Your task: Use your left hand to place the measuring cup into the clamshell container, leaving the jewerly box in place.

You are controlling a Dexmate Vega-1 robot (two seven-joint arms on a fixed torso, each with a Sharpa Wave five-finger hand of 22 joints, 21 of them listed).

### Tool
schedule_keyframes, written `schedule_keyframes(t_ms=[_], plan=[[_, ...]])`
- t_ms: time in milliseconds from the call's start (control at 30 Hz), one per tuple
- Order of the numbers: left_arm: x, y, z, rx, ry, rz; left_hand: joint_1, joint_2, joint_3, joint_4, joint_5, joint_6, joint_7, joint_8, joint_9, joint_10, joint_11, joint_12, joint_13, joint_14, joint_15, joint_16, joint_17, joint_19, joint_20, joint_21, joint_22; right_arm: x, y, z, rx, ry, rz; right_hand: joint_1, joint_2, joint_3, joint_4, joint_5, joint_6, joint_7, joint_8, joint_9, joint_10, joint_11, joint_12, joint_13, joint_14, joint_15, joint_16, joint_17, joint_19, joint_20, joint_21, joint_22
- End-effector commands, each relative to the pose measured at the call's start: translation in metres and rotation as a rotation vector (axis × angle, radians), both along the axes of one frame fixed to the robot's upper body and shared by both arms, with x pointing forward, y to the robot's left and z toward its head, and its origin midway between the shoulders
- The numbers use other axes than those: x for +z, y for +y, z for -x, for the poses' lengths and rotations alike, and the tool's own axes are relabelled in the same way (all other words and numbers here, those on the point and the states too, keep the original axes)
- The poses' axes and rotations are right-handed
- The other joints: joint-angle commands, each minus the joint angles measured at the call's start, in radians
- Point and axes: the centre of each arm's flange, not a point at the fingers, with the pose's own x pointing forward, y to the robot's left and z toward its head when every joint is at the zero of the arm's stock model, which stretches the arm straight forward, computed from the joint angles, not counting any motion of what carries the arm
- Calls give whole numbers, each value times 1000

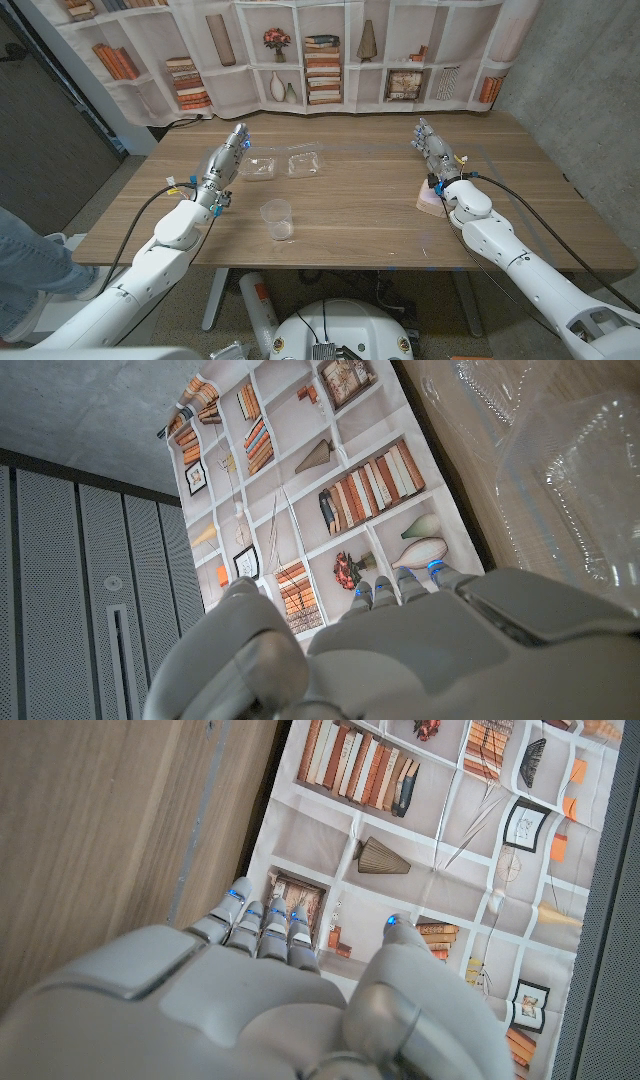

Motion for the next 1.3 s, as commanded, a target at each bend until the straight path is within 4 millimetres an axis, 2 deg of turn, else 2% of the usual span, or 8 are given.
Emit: schedule_keyframes(t_ms=[33,600,1300], plan=[[-3,9,10,-1,-7,-30,14,0,0,-5,4,-16,-7,7,2,-39,-7,7,3,-87,-8,8,2,-134,6,6,5,1,2,-2,1,7,4,5,9,2,-4,-3,11,1,-5,5,9,-3,1,5,7,1,1,5,13,-10,-3,4],[-9,15,19,23,-10,-37,20,3,-1,-9,4,-5,-8,7,2,-30,-10,7,3,-80,-11,7,1,-128,10,7,4,5,4,-4,2,15,20,5,10,2,-5,-3,11,0,-7,5,9,-4,1,5,8,3,1,5,15,-10,-9,4],[-6,17,29,43,-22,-74,26,5,-3,-12,5,3,-11,5,2,-25,-11,5,3,-75,-13,6,1,-129,12,6,4,6,-2,0,-6,-7,16,4,10,1,-8,-3,15,-1,-7,5,13,-5,1,5,10,1,1,5,19,-9,-17,4]])
